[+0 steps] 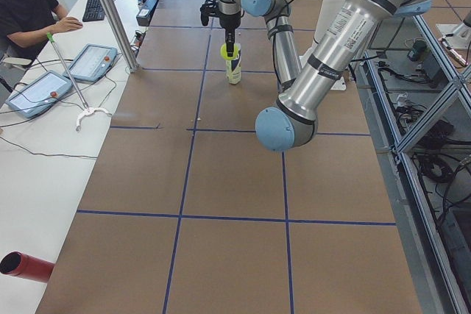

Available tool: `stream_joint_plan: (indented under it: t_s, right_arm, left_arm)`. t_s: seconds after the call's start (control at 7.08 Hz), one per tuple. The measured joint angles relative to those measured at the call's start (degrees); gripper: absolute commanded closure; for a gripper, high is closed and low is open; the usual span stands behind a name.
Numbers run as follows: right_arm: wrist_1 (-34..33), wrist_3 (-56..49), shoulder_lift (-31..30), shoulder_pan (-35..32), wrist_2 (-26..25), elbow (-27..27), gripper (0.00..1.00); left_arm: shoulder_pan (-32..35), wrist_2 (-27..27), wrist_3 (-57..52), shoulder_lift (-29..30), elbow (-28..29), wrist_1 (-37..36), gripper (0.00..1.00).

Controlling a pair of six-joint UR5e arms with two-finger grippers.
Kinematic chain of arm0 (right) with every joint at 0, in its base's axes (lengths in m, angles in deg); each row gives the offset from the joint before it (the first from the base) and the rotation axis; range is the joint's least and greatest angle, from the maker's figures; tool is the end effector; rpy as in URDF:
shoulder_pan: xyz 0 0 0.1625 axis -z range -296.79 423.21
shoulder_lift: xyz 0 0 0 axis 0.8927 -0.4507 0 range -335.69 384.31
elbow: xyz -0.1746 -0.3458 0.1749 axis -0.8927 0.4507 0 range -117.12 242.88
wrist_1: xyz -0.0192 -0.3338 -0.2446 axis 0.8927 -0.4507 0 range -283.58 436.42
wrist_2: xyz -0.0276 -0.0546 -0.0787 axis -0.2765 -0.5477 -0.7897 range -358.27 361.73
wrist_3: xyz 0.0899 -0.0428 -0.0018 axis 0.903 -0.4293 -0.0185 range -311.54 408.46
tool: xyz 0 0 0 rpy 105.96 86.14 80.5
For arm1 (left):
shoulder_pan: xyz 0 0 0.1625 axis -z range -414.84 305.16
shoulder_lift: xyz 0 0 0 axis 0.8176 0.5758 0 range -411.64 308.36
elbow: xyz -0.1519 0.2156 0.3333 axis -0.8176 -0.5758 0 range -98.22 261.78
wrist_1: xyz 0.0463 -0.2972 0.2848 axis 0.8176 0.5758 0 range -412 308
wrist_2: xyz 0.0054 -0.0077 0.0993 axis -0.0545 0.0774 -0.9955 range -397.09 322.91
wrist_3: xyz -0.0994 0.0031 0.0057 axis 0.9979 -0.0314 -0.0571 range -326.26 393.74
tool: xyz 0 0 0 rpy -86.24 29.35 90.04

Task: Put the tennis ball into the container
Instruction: 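Lift the ball with the left gripper and carry it over the clear cup, then lower the ball into the cup and open the left gripper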

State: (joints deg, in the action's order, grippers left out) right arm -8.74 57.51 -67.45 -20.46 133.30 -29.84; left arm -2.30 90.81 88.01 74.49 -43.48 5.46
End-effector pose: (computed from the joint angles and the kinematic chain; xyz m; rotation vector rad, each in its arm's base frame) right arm 0.0132 -0.4904 0.6447 -0.0010 -0.7314 0.0087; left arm 0.2484 -0.4430 0.1327 -0.0012 0.9092 -0.0488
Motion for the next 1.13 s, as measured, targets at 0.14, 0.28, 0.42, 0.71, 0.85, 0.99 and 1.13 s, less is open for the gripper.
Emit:
stream_joint_plan:
  t_s: [0.14,0.28,0.42,0.71,0.85,0.99,1.13]
  right_arm:
    - [0.00,0.00,0.00,0.00,0.00,0.00,0.00]
    - [0.00,0.00,0.00,0.00,0.00,0.00,0.00]
    - [0.00,0.00,0.00,0.00,0.00,0.00,0.00]
    - [0.00,0.00,0.00,0.00,0.00,0.00,0.00]
    - [0.00,0.00,0.00,0.00,0.00,0.00,0.00]
    - [0.00,0.00,0.00,0.00,0.00,0.00,0.00]
    - [0.00,0.00,0.00,0.00,0.00,0.00,0.00]
  left_arm:
    - [-1.50,0.86,2.21,2.23,2.28,1.33,1.00]
    - [-3.32,1.12,4.58,4.06,4.47,3.27,1.00]
    - [-4.63,1.18,6.82,6.25,7.24,5.39,1.00]
    - [-6.33,1.32,9.44,9.72,12.53,9.41,1.00]
    - [-6.77,1.32,10.82,10.55,14.57,11.68,1.00]
    - [-7.18,1.30,11.54,10.84,16.11,13.52,1.00]
    - [-7.76,1.25,11.95,10.88,16.91,14.48,1.00]
